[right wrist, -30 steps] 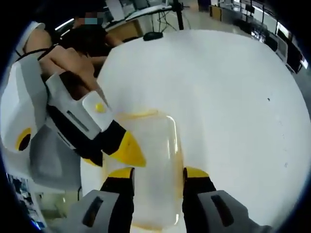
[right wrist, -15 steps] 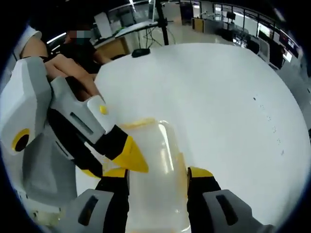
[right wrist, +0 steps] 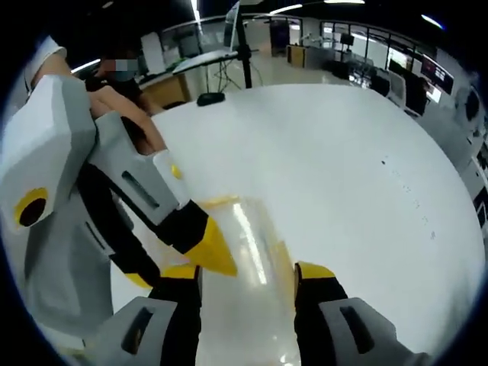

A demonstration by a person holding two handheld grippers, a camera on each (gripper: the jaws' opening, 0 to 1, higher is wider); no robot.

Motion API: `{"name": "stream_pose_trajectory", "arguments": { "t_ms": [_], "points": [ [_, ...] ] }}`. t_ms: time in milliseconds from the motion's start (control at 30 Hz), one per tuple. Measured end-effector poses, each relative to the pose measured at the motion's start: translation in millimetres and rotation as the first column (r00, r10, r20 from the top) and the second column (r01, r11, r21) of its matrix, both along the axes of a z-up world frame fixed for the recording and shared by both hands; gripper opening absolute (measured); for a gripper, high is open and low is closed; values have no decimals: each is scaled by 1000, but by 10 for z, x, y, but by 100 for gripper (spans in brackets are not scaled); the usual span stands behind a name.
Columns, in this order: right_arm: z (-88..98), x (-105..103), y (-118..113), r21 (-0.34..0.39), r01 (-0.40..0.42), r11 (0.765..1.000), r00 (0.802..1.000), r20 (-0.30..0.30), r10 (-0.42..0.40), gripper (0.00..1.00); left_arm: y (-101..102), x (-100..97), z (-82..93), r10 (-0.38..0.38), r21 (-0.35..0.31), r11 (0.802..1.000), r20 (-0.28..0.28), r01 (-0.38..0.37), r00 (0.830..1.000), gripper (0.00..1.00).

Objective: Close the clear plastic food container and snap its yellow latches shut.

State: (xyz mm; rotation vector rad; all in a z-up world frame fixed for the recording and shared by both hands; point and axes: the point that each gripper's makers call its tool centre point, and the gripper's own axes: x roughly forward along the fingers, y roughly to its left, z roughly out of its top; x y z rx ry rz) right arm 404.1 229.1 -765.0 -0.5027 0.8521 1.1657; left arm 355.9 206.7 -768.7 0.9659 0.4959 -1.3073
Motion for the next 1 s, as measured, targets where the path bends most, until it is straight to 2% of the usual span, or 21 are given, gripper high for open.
{"name": "stream_pose_trajectory", "arguments": {
  "t_ms": [133, 233, 367, 467, 633, 767, 1000],
  "points": [
    [14, -8, -48, -25, -19, 1000, 1000, 17, 19, 47, -2, -5, 22, -4, -4, 1000, -6, 4, 1000, 47],
    [36, -3, -128, -70, -43, 997, 998, 43, 46, 47, -1, -22, 40, -13, -14, 1000, -14, 12, 1000, 51],
    [99, 7, -151, -41, -20, 999, 999, 41, 22, 50, 43, -18, 31, -16, -5, 1000, -19, 16, 1000, 56],
    [99, -38, -196, -66, -36, 997, 998, 50, 39, 53, 86, 15, 69, 1, -15, 1000, -37, -2, 999, 58],
    [103, -110, -261, -82, -55, 995, 996, 66, 60, 60, 146, 61, 106, 2, -19, 1000, -28, -3, 1000, 66],
    [80, -136, -356, -114, -57, 992, 996, 65, 64, 63, 191, 74, 60, -1, -10, 1000, -57, 1, 998, 70],
    [63, -214, -489, -167, -78, 983, 993, 72, 91, 68, 263, 142, -39, -5, 29, 1000, -55, 7, 998, 76]
  ]
}}
